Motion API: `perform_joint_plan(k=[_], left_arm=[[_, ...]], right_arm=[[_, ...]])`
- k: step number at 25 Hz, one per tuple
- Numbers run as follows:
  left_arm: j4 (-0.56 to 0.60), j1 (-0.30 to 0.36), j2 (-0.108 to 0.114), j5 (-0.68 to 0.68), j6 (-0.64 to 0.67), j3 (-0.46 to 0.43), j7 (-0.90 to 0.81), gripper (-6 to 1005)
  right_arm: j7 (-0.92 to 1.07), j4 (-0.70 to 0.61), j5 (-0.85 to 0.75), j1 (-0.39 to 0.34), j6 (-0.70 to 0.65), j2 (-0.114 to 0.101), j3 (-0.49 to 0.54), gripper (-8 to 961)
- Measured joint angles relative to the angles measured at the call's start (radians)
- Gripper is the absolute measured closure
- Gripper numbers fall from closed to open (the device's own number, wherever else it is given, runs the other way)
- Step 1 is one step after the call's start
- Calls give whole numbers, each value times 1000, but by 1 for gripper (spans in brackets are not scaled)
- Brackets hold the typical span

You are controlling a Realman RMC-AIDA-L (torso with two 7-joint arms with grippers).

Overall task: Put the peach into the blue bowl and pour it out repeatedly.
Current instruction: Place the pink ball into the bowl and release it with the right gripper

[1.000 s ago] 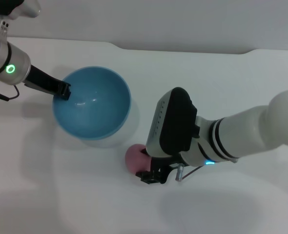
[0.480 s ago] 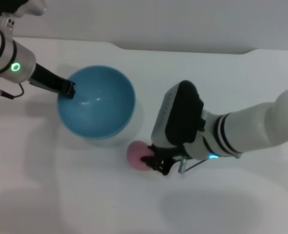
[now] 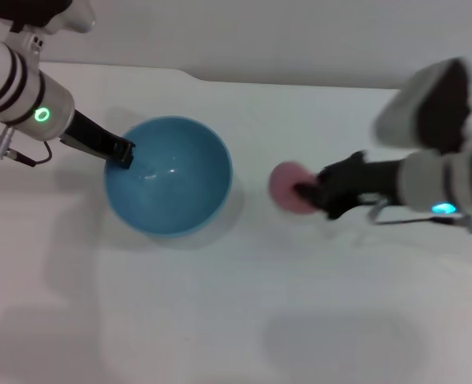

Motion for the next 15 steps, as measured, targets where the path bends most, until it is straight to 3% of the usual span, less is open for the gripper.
perform_joint_plan(k=[4, 7, 15], left_arm=[[-30, -15, -3, -8, -18, 36, -2, 1000], [-104, -64, -6, -60, -25, 115, -2, 1000], [-120, -112, -13, -183, -44, 284, -30, 1000]], right_arm=[[-31, -60, 3, -61, -75, 4, 214, 828], [-59, -97, 4, -64, -149, 0, 296, 858], [-118, -297, 6, -22, -346, -1, 312, 892]])
